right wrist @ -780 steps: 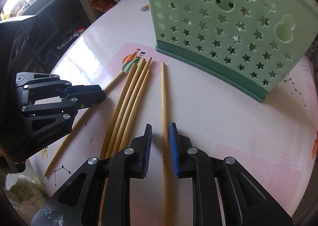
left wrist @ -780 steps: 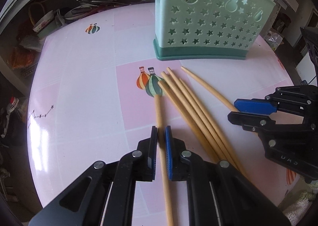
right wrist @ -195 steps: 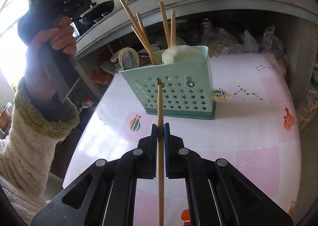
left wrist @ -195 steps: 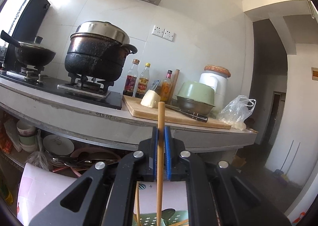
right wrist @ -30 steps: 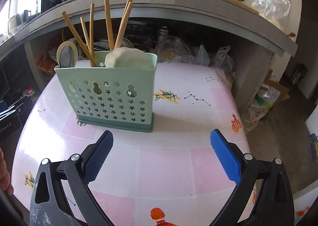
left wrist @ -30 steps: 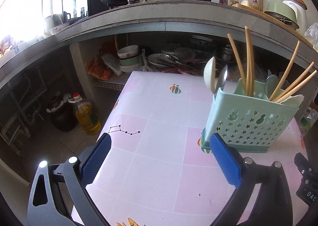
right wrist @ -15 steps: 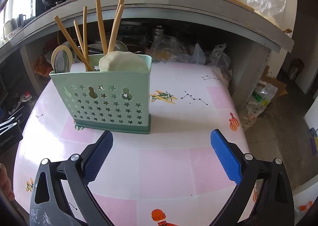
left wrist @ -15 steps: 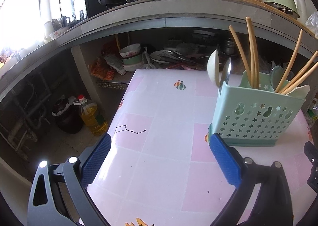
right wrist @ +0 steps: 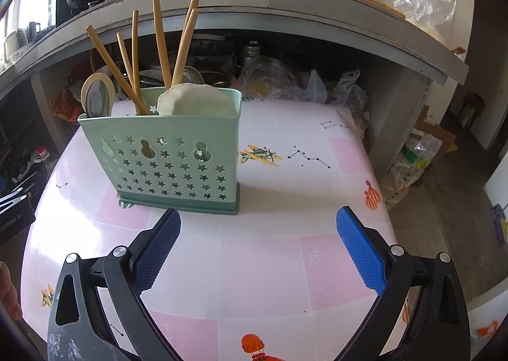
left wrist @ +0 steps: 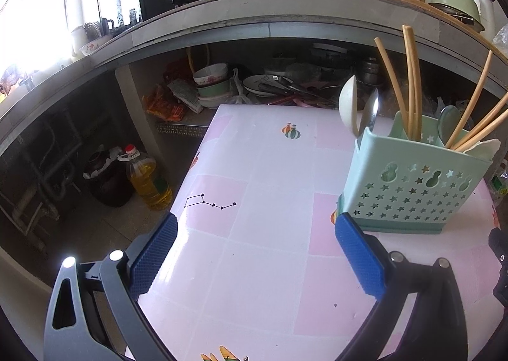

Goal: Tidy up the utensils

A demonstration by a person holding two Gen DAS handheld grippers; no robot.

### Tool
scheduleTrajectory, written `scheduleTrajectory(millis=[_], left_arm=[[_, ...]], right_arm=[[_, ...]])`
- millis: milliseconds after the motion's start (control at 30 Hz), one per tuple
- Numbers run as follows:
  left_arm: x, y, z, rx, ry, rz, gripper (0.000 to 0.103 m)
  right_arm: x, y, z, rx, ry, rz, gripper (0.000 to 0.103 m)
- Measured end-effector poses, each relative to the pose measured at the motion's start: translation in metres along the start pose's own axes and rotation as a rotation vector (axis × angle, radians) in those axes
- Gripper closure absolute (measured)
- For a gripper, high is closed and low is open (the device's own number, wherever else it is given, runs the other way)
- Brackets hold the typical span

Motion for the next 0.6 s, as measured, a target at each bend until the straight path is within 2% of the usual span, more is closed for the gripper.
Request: scheduleTrajectory(millis=[600], left_arm=[[-0.0002, -0.0012, 0.0031, 0.012, -0.022, -0.021, 0.006]], right_arm=[[-0.0015, 0.002, -0.0014, -0.001, -0.005, 0.003, 0.009]])
Point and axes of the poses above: each gripper's, at about its wrist camera, not at the fingertips, and z roughly the way its jaws point, x to its left, y to its top, the point moved 8 cm from there along z, roughly the way its jaws point, and after that the axes turned 15 degrees about -x, right-handed, at the moved point
